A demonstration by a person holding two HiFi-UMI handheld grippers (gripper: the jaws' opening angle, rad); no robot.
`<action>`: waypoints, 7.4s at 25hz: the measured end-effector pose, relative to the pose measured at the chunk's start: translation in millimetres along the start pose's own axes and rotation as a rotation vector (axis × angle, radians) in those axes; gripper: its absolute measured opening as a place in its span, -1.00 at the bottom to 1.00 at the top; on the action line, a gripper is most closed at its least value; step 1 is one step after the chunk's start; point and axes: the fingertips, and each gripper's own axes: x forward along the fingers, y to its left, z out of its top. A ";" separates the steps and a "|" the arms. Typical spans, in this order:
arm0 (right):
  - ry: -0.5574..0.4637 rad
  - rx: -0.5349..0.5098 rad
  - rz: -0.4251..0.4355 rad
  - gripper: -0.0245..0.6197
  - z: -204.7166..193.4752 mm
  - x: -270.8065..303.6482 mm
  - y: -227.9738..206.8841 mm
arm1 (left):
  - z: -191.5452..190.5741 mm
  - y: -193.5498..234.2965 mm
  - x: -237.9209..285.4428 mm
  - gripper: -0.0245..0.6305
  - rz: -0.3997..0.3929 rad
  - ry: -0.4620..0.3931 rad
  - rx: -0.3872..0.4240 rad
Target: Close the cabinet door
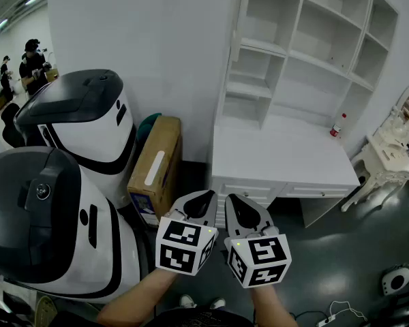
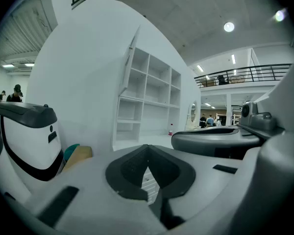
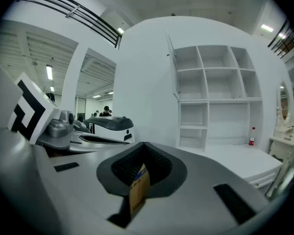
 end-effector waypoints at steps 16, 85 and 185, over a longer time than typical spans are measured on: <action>-0.028 0.013 0.021 -0.86 6.2 5.3 11.9 | 10.9 7.0 -8.9 -0.89 -0.007 -0.031 0.022; -0.209 -0.063 0.147 -0.86 135.5 200.6 -155.5 | 143.6 85.3 222.0 -0.89 0.082 -0.095 0.039; -0.394 -0.014 -0.056 -0.67 232.4 251.5 -323.9 | 208.6 48.5 397.0 -0.89 -0.222 -0.151 0.092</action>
